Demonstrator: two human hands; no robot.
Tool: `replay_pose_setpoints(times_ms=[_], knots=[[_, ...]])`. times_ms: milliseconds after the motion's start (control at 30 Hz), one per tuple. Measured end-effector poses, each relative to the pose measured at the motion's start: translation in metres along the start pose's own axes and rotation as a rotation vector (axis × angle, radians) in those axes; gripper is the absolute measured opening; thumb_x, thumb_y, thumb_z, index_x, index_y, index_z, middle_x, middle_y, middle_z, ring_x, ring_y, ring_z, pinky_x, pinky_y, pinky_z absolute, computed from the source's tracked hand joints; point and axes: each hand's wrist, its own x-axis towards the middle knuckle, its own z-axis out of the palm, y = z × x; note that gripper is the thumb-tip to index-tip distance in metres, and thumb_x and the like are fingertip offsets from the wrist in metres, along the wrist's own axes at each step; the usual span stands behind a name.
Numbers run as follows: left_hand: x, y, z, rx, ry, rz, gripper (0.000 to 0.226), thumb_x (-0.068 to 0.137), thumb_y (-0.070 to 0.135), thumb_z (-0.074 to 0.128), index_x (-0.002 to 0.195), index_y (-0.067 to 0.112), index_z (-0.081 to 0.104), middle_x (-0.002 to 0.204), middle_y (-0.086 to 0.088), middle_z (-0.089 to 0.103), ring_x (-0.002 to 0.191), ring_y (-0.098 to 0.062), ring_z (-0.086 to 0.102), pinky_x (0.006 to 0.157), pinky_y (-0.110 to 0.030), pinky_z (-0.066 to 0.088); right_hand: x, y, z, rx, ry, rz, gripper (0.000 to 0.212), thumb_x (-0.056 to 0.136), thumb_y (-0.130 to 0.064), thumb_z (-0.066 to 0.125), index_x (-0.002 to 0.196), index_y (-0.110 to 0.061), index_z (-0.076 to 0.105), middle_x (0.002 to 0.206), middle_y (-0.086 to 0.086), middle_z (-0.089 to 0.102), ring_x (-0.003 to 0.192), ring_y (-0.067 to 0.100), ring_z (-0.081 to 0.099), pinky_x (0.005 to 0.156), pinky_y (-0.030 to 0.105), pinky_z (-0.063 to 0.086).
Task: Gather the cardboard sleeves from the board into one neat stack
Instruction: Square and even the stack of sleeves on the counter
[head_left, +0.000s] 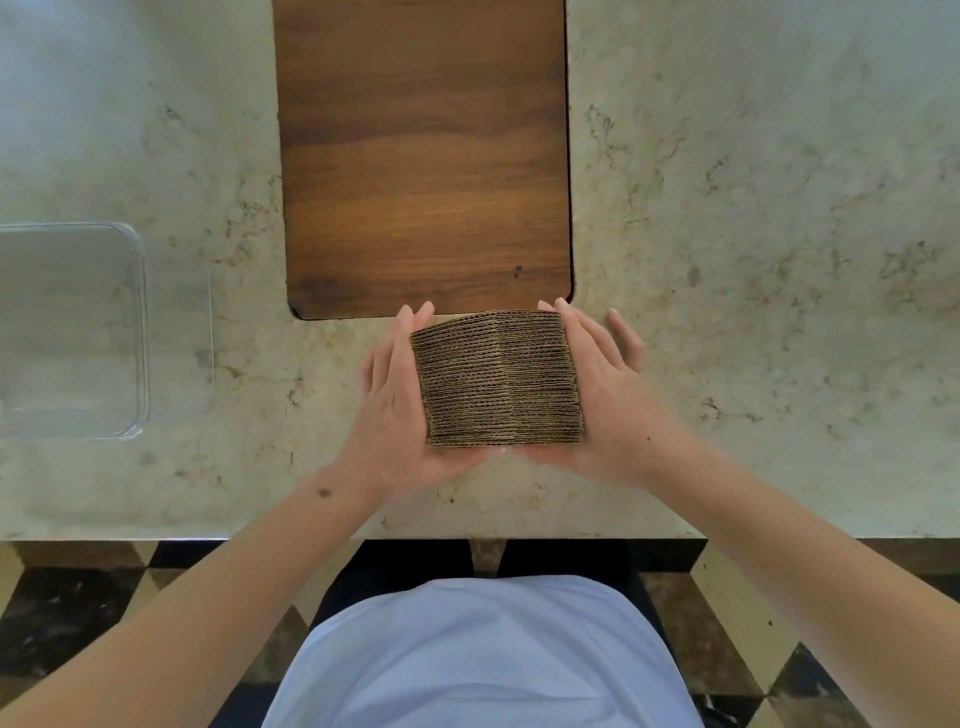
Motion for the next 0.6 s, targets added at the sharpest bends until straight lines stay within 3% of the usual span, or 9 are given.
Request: replay_pose_setpoints(times_ms=[100, 200, 300, 400, 533, 600], knots=[[0.001, 0.001, -0.001, 0.024, -0.015, 0.035, 0.142, 0.07, 0.074, 0.078, 0.158, -0.008, 0.003, 0.166, -0.021, 0.026, 0.152, -0.034, 0.029, 0.123, -0.056, 0.02, -0.002, -0.002, -0.001, 0.017, 0.079, -0.012, 0.119, 0.077, -0.071, 0.066, 0.155, 0.008, 0.023, 0.161, 0.013, 0.036, 0.155, 0.024, 0.022, 0.126, 0.049, 0.004], [0.002, 0.0, -0.002, 0.031, -0.001, 0.056, 0.14, 0.072, 0.078, 0.074, 0.159, -0.004, 0.001, 0.167, -0.019, 0.024, 0.154, -0.034, 0.027, 0.124, -0.053, 0.018, -0.003, -0.001, -0.004, 0.005, 0.099, -0.017, 0.124, 0.074, -0.072, 0.069, 0.156, 0.007, 0.02, 0.163, 0.01, 0.032, 0.156, 0.017, 0.014, 0.126, 0.047, 0.0], [-0.001, -0.007, -0.005, 0.019, -0.034, 0.031, 0.139, 0.068, 0.083, 0.07, 0.161, 0.013, -0.006, 0.17, -0.007, 0.017, 0.159, -0.016, 0.004, 0.126, -0.043, 0.008, -0.005, 0.004, -0.01, -0.009, -0.025, 0.007, 0.142, 0.065, -0.078, 0.074, 0.161, -0.003, 0.002, 0.168, 0.006, 0.019, 0.158, 0.014, 0.0, 0.125, 0.052, -0.005], [-0.003, -0.015, -0.01, -0.01, -0.1, 0.004, 0.144, 0.061, 0.081, 0.074, 0.161, 0.023, -0.011, 0.171, 0.0, 0.013, 0.155, 0.0, -0.011, 0.122, -0.049, 0.009, -0.005, 0.009, -0.017, -0.01, -0.105, 0.02, 0.148, 0.06, -0.086, 0.07, 0.161, -0.012, -0.01, 0.169, 0.004, 0.016, 0.155, 0.003, -0.009, 0.124, 0.043, -0.014], [0.003, -0.011, -0.011, -0.044, -0.051, -0.014, 0.144, 0.059, 0.078, 0.077, 0.161, 0.018, -0.005, 0.162, 0.008, 0.025, 0.146, 0.012, -0.002, 0.117, -0.05, 0.018, -0.001, 0.008, -0.018, 0.03, -0.101, 0.019, 0.153, 0.056, -0.081, 0.076, 0.16, -0.014, -0.012, 0.166, 0.001, 0.023, 0.154, 0.001, -0.005, 0.123, 0.039, -0.016], [0.006, -0.008, -0.009, -0.057, -0.025, 0.018, 0.139, 0.061, 0.074, 0.077, 0.16, 0.01, 0.004, 0.155, 0.004, 0.031, 0.144, 0.007, 0.01, 0.116, -0.051, 0.024, 0.001, 0.007, -0.019, 0.042, -0.089, 0.017, 0.149, 0.056, -0.081, 0.074, 0.16, -0.014, -0.009, 0.162, 0.003, 0.027, 0.154, 0.01, 0.005, 0.124, 0.04, -0.011]])
